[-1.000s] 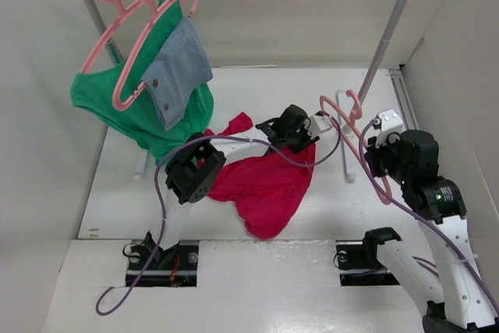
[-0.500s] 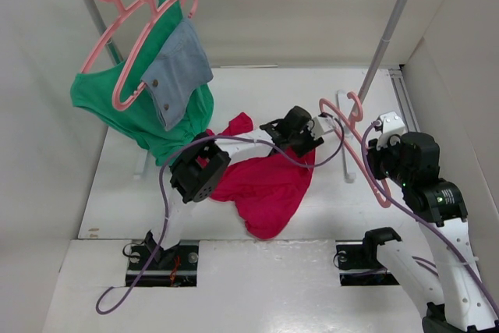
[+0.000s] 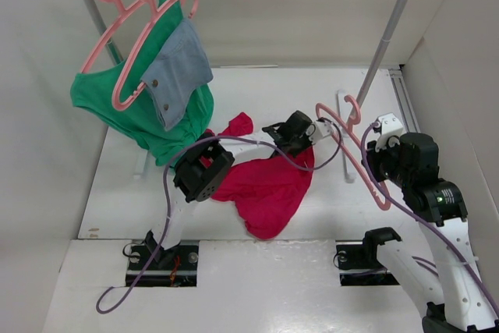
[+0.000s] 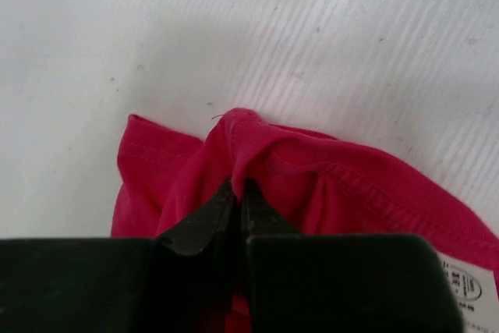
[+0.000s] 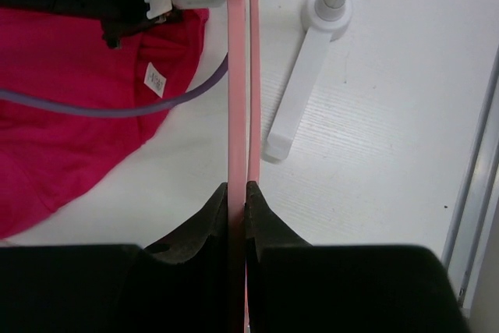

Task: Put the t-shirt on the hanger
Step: Grab a hanger with the right arm, then place tshirt on hanger

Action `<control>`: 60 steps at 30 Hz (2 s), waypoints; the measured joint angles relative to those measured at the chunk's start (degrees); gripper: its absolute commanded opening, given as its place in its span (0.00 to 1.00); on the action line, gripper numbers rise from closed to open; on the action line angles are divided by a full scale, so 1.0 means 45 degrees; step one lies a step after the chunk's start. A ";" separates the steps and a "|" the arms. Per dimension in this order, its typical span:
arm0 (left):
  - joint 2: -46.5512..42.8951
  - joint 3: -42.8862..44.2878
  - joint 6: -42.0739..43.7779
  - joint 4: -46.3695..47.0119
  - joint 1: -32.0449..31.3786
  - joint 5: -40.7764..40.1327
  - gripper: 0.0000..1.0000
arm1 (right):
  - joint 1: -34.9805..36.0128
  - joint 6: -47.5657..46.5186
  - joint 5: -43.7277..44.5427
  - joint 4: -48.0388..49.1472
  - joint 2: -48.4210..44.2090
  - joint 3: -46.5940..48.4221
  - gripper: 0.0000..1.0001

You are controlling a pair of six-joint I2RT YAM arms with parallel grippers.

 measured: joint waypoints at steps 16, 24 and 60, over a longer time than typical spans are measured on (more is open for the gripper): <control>-0.1326 0.0301 -0.0772 -0.2176 0.0738 0.0039 0.00 | -0.0083 0.0680 -0.1807 -0.1666 0.0214 0.0393 0.00; -0.1277 0.1501 -0.0903 -0.2516 0.0865 -0.0209 0.00 | -0.0092 0.1161 -0.3512 -0.2919 0.0049 0.0476 0.00; -0.1064 0.1676 -0.0510 -0.2565 0.1005 -0.0330 0.00 | -0.0087 0.1608 -0.4206 -0.4896 0.0452 0.2997 0.00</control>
